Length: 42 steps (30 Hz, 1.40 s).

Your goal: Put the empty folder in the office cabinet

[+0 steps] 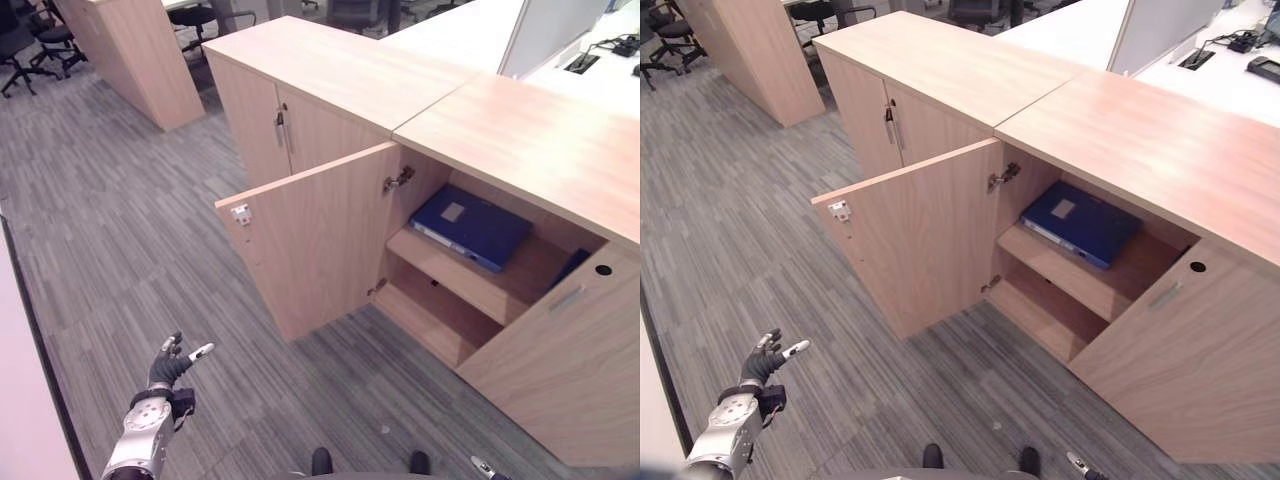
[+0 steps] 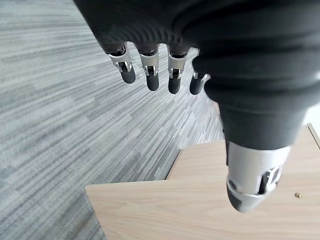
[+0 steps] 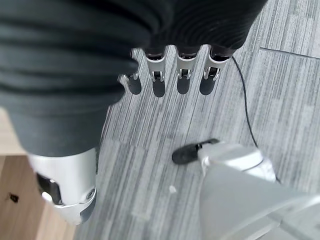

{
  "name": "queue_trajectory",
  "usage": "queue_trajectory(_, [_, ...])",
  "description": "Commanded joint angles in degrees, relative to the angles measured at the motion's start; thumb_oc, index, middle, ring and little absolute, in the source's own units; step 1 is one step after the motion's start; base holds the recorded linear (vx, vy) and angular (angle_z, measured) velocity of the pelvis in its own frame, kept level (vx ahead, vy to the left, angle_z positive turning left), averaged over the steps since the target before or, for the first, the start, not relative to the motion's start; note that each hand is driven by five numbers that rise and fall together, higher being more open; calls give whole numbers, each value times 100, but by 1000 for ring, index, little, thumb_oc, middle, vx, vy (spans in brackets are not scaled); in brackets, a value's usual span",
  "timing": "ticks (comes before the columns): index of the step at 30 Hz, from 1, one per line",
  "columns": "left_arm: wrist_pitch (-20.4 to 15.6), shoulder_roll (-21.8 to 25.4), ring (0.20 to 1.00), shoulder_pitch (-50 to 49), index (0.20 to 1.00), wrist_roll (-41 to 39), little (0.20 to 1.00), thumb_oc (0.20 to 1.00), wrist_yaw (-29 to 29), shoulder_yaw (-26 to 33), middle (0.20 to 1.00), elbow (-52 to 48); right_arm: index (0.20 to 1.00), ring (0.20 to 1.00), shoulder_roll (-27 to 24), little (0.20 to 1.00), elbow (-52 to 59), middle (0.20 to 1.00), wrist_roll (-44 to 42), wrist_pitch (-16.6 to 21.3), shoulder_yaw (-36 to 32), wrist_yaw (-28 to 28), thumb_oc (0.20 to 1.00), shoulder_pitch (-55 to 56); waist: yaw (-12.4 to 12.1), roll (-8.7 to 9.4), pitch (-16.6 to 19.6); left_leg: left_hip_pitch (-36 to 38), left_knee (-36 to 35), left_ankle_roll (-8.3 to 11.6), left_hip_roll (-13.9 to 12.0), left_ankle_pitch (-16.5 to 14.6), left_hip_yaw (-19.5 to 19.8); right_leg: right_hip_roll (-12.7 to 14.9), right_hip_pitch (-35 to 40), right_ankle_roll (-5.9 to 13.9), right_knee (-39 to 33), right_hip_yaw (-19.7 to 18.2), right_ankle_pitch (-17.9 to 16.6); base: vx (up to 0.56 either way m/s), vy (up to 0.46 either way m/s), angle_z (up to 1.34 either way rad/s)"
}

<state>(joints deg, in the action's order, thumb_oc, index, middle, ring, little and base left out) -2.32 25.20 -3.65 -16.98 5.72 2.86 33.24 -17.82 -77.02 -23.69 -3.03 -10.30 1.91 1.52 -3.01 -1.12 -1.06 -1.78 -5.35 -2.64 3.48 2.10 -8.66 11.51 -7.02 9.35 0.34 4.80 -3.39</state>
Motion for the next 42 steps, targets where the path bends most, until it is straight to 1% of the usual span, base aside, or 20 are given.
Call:
queue_trajectory(1, [-160, 34, 1000, 207, 1000, 187, 1000, 1000, 67, 297, 1000, -200, 1000, 1000, -60, 1000, -298, 1000, -261, 85, 196, -34, 1000, -143, -12, -17, -104, -170, 330, 330, -162, -356, 612, -474, 314, -73, 22, -135, 495, 110, -125, -10])
queue_trajectory(4, [-200, -13, 1000, 331, 1000, 86, 1000, 1000, 114, 272, 1000, -96, 1000, 1000, -60, 1000, -353, 1000, -295, 102, 208, 19, 1000, -123, 24, 96, -151, -164, 509, 440, -257, -444, 707, -626, 463, -198, -29, -212, 529, 98, -156, -1])
queue_trajectory(5, [-215, -27, 1000, 372, 1000, 11, 1000, 1000, 126, 264, 1000, -69, 1000, 1000, -71, 1000, -361, 1000, -298, 113, 204, 33, 1000, -116, 36, 132, -187, -205, 695, 491, -301, -491, 696, -630, 513, -222, -30, -153, 528, 96, -216, 41])
queue_trajectory(6, [-242, -62, 1000, 400, 1000, -80, 1000, 1000, 145, 254, 1000, -75, 1000, 1000, -112, 1000, -334, 1000, -317, 111, 212, 45, 1000, -135, 45, 193, -277, -362, 1172, 575, -403, -574, 720, -648, 582, -287, 1, -90, 562, 51, -155, 42])
queue_trajectory(7, [-239, -63, 1000, 399, 1000, -80, 1000, 1000, 146, 256, 1000, -80, 1000, 1000, -113, 1000, -333, 1000, -318, 110, 213, 46, 1000, -137, 49, 190, -281, -378, 1208, 578, -407, -592, 725, -651, 585, -289, 2, -86, 562, 39, -157, 40])
queue_trajectory(8, [-265, -119, 1000, 379, 1000, -141, 1000, 1000, 174, 273, 1000, -41, 1000, 1000, -168, 1000, -299, 1000, -310, 117, 252, 82, 1000, -197, -11, 242, -330, -569, 1494, 621, -454, -573, 870, -650, 680, -339, -31, -73, 578, 11, -64, 13])
queue_trajectory(9, [-266, -121, 1000, 380, 1000, -141, 1000, 1000, 175, 274, 1000, -41, 1000, 1000, -170, 1000, -300, 1000, -310, 117, 252, 81, 1000, -199, 2, 238, -330, -587, 1522, 623, -454, -585, 884, -652, 685, -341, -39, -59, 575, 20, -71, 6])
queue_trajectory(10, [-273, -142, 1000, 371, 1000, -172, 1000, 1000, 184, 274, 1000, -5, 1000, 1000, -198, 1000, -300, 1000, -303, 119, 263, 90, 1000, -218, -22, 260, -338, -703, 1575, 659, -536, -493, 937, -638, 723, -346, -72, -62, 597, 45, 10, 1])
queue_trajectory(11, [-266, -137, 1000, 363, 1000, -215, 1000, 1000, 176, 257, 1000, 72, 1000, 1000, -256, 1000, -276, 1000, -304, 129, 254, 112, 1000, -246, -55, 298, -311, -821, 1471, 682, -727, -310, 1015, -610, 758, -327, -130, -45, 621, 46, 9, -2])
queue_trajectory(12, [-267, -136, 1000, 364, 1000, -217, 1000, 1000, 176, 255, 1000, 74, 1000, 1000, -256, 1000, -276, 1000, -304, 129, 252, 112, 1000, -246, -54, 300, -307, -822, 1459, 685, -726, -300, 1018, -609, 755, -329, -132, -42, 620, 67, 18, -6])
queue_trajectory(14, [-246, -60, 1000, 330, 1000, -212, 1000, 1000, 204, 280, 1000, 176, 1000, 1000, -310, 1000, -265, 1000, -301, 139, 228, 134, 1000, -227, -107, 306, -274, -924, 1118, 720, -866, -24, 1291, -676, 789, -346, -175, -92, 684, 86, 24, -2])
queue_trajectory(15, [-246, -34, 1000, 322, 1000, -232, 1000, 1000, 213, 291, 1000, 192, 1000, 1000, -342, 1000, -262, 1000, -302, 149, 206, 138, 1000, -224, -121, 270, -261, -934, 863, 781, -947, 143, 1424, -716, 823, -350, -201, -119, 726, 107, 68, 5])
queue_trajectory(17, [-287, -32, 1000, 383, 1000, -277, 1000, 1000, 242, 225, 1000, 274, 1000, 1000, -403, 1000, -255, 1000, -292, 169, 192, 182, 1000, -248, -126, 226, -265, -1083, 633, 870, -1007, 239, 1419, -678, 897, -328, -263, -90, 795, 75, 115, 4])
queue_trajectory(20, [-305, -24, 1000, 386, 1000, -305, 1000, 1000, 256, 215, 1000, 259, 1000, 1000, -429, 1000, -272, 1000, -261, 172, 141, 171, 1000, -212, -137, 15, -153, -838, 253, 946, -1115, 389, 1386, -703, 1008, -269, -387, -53, 774, 92, 149, -2])
queue_trajectory(21, [-305, -25, 1000, 385, 1000, -305, 1000, 1000, 256, 215, 1000, 258, 1000, 1000, -430, 1000, -272, 1000, -261, 172, 141, 171, 1000, -212, -138, 14, -157, -830, 245, 947, -1117, 393, 1385, -704, 1013, -269, -389, -54, 773, 78, 142, -21])
queue_trajectory(24, [-327, -33, 1000, 373, 1000, -342, 1000, 1000, 231, 213, 1000, 301, 1000, 1000, -437, 1000, -333, 1000, -251, 145, 59, 112, 1000, -181, -114, -103, -35, -632, 139, 950, -973, 290, 1446, -535, 1001, -161, -512, -34, 675, 58, 202, -21])
queue_trajectory(25, [-333, -19, 1000, 352, 1000, -353, 1000, 1000, 236, 234, 1000, 248, 1000, 1000, -430, 1000, -323, 1000, -266, 146, 39, 103, 1000, -184, -124, -114, -12, -584, 131, 917, -922, 243, 1410, -455, 963, -113, -520, -67, 634, 27, 311, 1])
queue_trajectory(27, [-350, 22, 1000, 377, 1000, -347, 1000, 1000, 227, 284, 1000, 348, 1000, 1000, -351, 1000, -301, 1000, -357, 147, 4, 32, 1000, -228, -121, -129, 60, -478, 123, 766, -710, 74, 1249, -162, 799, 62, -534, -190, 468, 6, 318, -15])
queue_trajectory(35, [-395, 173, 1000, 625, 1000, -328, 1000, 1000, 156, 217, 1000, 270, 1000, 1000, -223, 1000, -293, 1000, -312, 119, 30, -49, 1000, -258, -61, -51, 142, -370, 127, 567, -432, -155, 978, 169, 590, 287, -534, -363, 225, -1, 140, -23])
queue_trajectory(42, [-408, 278, 1000, 1246, 1000, -341, 1000, 1000, -29, -252, 1000, 314, 1000, 1000, -257, 1000, -332, 1000, -211, 91, 109, -84, 1000, -339, 112, 30, 186, -205, 130, 449, -292, -319, 702, 354, 432, 497, -534, -502, -61, 14, 90, -16])
